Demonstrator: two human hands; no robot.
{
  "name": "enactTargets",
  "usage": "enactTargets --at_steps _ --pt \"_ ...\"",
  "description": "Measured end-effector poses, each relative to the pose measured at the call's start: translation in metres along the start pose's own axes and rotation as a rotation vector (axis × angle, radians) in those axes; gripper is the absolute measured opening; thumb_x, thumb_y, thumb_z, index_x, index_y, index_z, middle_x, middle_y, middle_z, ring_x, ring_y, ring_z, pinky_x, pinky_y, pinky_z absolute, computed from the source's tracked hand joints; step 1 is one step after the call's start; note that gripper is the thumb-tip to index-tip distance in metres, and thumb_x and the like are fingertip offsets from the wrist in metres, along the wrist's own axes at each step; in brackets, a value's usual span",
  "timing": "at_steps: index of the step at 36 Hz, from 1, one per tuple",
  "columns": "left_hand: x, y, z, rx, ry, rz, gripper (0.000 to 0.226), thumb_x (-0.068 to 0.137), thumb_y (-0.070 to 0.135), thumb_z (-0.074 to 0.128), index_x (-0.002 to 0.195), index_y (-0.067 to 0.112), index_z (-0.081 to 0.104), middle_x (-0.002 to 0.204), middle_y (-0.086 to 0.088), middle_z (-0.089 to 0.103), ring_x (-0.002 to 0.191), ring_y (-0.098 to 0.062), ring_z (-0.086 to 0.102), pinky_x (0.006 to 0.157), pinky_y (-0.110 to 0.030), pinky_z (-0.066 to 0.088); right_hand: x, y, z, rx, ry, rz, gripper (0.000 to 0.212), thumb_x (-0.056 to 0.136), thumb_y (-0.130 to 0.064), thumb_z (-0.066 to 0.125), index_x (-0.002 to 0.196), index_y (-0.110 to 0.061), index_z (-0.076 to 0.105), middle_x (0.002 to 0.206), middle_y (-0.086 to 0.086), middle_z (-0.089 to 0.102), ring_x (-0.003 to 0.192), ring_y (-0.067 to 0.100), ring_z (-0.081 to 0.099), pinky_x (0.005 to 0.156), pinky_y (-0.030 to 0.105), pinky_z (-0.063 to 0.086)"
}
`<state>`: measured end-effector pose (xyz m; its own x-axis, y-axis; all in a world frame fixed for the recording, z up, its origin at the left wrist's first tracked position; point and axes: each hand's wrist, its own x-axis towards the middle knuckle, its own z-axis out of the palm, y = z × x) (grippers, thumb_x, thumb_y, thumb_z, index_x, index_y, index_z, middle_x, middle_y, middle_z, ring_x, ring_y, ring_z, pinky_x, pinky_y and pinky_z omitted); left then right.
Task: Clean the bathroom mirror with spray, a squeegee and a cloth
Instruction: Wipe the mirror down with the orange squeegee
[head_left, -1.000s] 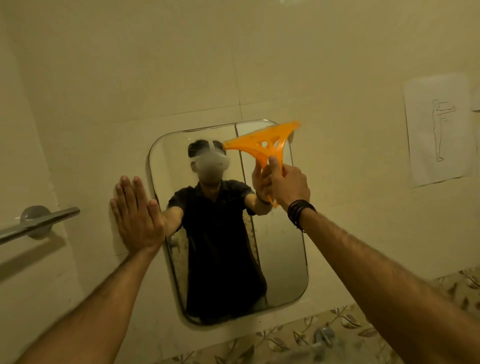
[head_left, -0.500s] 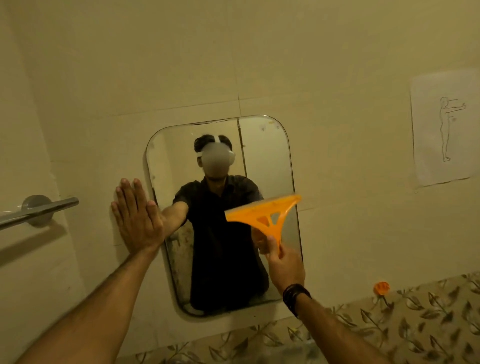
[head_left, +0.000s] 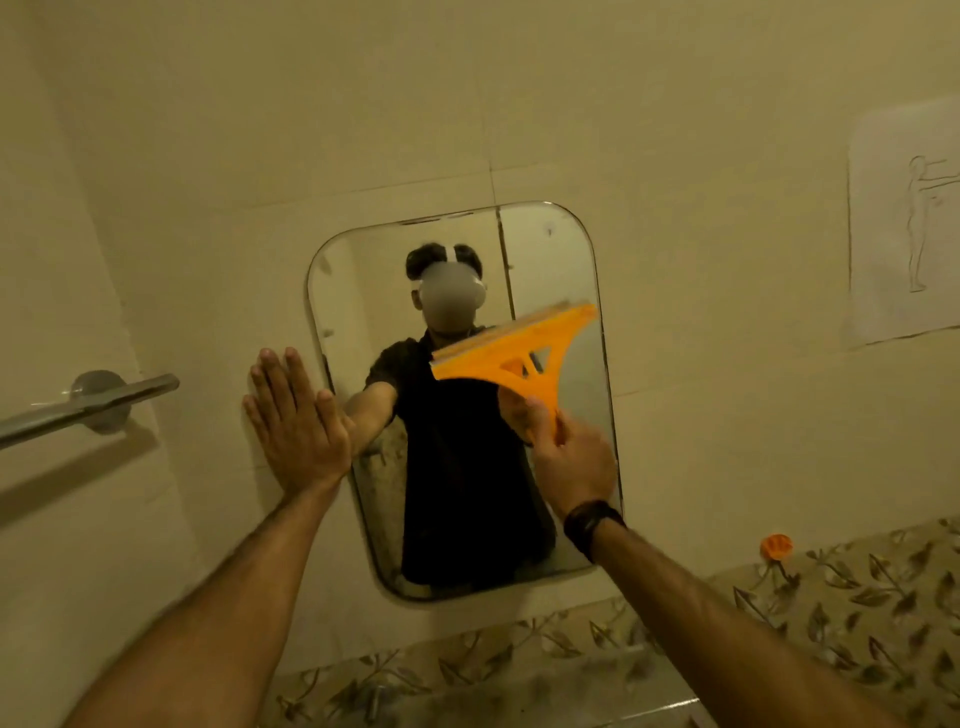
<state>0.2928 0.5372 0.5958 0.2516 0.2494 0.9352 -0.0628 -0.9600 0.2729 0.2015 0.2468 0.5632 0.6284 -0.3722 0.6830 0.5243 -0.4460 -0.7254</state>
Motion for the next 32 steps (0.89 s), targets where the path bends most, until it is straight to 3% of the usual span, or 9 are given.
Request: enactTargets --at_steps 3,10,14,20,24,32 --pt "0.0 -0.002 0.0 -0.002 -0.007 0.011 0.064 0.105 0.041 0.01 0.164 0.015 0.01 0.171 -0.011 0.008 0.159 -0.026 0.005 0.128 -0.049 0.008 0.034 -0.022 0.01 -0.12 -0.061 -0.09 0.045 0.099 -0.061 0.038 0.064 -0.033 0.04 0.062 -0.013 0.04 0.054 0.001 0.035 0.05 0.02 0.025" --pt "0.0 -0.005 0.003 -0.013 -0.005 0.023 0.064 0.106 0.044 0.005 0.164 0.015 0.01 0.171 -0.01 0.008 0.159 -0.024 0.004 0.128 -0.049 0.009 0.028 0.005 0.015 -0.18 -0.129 -0.057 0.041 0.1 -0.061 0.035 0.083 -0.027 0.051 0.062 -0.011 0.047 0.052 0.005 0.043 0.049 0.022 0.027" --pt "-0.001 -0.005 0.004 -0.038 0.011 0.021 0.064 0.106 0.042 0.008 0.164 0.015 0.01 0.171 -0.01 0.008 0.159 -0.024 0.005 0.128 -0.049 0.009 -0.006 0.047 0.015 -0.19 -0.08 0.037 0.065 0.092 -0.073 0.026 0.072 -0.021 0.059 0.058 -0.002 0.055 0.054 0.018 0.054 0.049 0.03 0.036" --pt "-0.001 -0.006 0.005 -0.049 0.012 0.021 0.063 0.106 0.042 0.009 0.163 0.016 0.009 0.171 -0.01 0.009 0.159 -0.025 0.006 0.128 -0.05 0.009 -0.061 0.101 0.014 -0.217 -0.082 0.148 0.086 0.083 -0.086 0.014 0.075 -0.018 0.065 0.053 -0.003 0.051 0.05 0.014 0.05 0.048 0.032 0.036" --pt "0.0 -0.005 0.006 -0.053 0.011 0.013 0.064 0.106 0.044 0.004 0.163 0.016 0.009 0.171 -0.01 0.01 0.159 -0.025 0.007 0.127 -0.051 0.01 -0.084 0.109 0.01 -0.246 -0.084 0.178 0.077 0.09 -0.075 0.022 0.078 -0.016 0.069 0.053 -0.004 0.051 0.049 0.011 0.047 0.047 0.027 0.031" --pt "-0.001 -0.008 0.006 -0.036 0.021 0.04 0.064 0.106 0.044 0.007 0.163 0.016 0.006 0.171 -0.011 0.008 0.159 -0.027 0.006 0.127 -0.051 0.01 -0.063 0.07 -0.005 -0.133 0.045 0.105 0.055 0.096 -0.06 0.044 0.054 -0.024 0.043 0.047 -0.009 0.036 0.044 0.008 0.031 0.048 0.026 0.023"
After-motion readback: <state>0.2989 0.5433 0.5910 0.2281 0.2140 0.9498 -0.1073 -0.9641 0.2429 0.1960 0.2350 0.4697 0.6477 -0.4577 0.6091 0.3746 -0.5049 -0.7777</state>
